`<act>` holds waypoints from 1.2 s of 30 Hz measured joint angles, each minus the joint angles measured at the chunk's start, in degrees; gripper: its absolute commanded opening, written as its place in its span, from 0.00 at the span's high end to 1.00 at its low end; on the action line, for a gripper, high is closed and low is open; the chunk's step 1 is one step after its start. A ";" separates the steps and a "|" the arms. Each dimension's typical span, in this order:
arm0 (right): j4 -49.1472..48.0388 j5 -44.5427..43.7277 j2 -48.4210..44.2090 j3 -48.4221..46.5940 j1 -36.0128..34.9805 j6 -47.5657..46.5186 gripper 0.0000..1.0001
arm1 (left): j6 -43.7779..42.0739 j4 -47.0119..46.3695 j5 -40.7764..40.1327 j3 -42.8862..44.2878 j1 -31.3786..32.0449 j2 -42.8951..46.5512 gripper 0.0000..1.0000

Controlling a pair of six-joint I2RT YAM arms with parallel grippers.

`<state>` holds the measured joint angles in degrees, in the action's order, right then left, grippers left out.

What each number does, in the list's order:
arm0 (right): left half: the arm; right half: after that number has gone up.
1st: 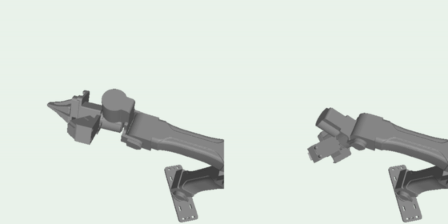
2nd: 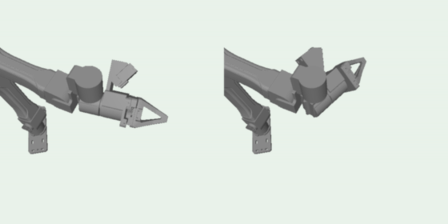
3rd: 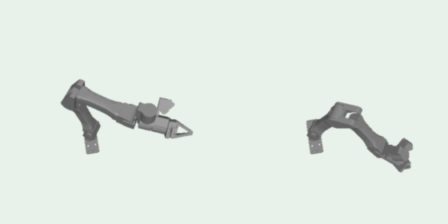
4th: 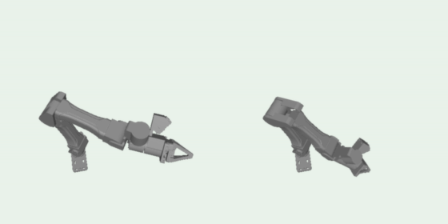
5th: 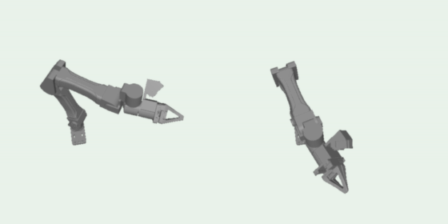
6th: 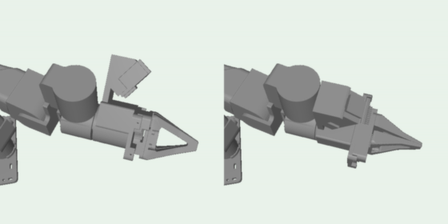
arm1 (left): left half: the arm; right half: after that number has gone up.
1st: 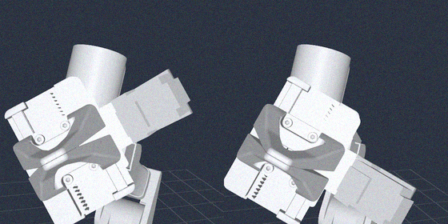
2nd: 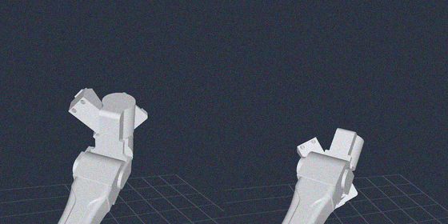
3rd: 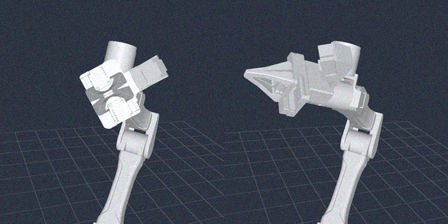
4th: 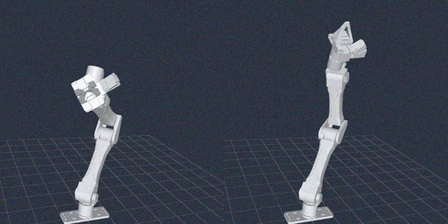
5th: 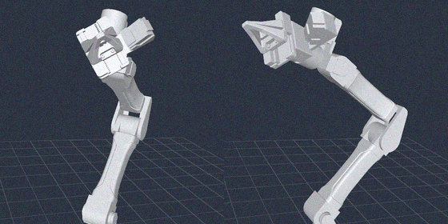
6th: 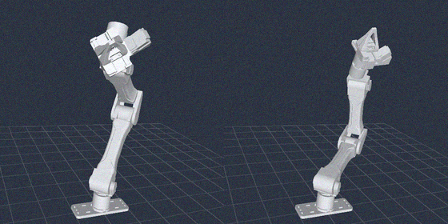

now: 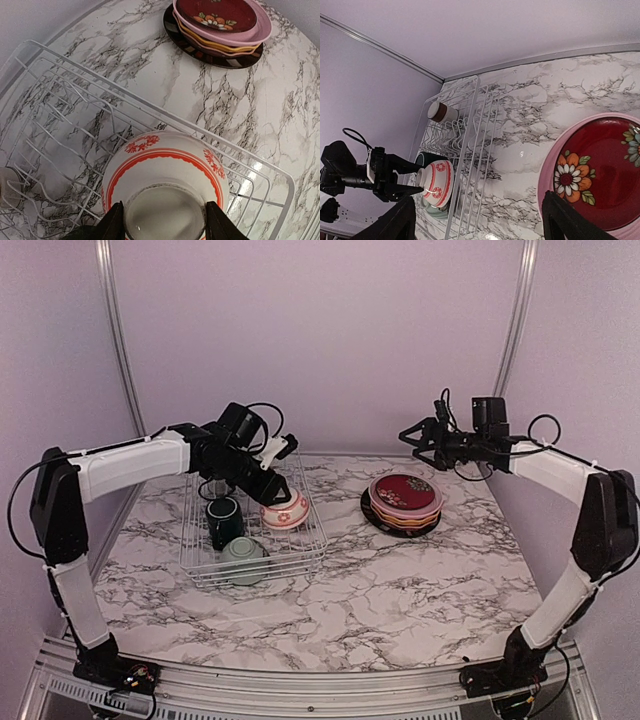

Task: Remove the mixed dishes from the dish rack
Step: Pass from the left arm to the right

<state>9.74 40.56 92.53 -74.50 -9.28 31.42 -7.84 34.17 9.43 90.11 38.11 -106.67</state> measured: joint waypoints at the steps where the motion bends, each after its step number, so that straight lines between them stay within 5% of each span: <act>1: -1.14 1.25 0.63 0.09 -0.55 0.96 0.19 | 0.76 -1.01 0.72 -0.15 -0.61 0.81 0.83; 11: -9.01 9.57 8.15 -2.73 -8.44 7.96 0.27 | 10.25 -12.00 6.58 -1.88 -3.67 7.72 0.83; 36: -52.00 20.39 18.97 -9.03 -18.25 40.57 0.51 | 23.52 -30.40 11.56 -7.80 -4.07 12.55 0.83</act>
<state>-42.26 60.95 111.50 -83.53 -27.53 71.99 15.68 3.77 20.99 82.30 34.04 -94.13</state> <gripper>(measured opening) 0.523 0.500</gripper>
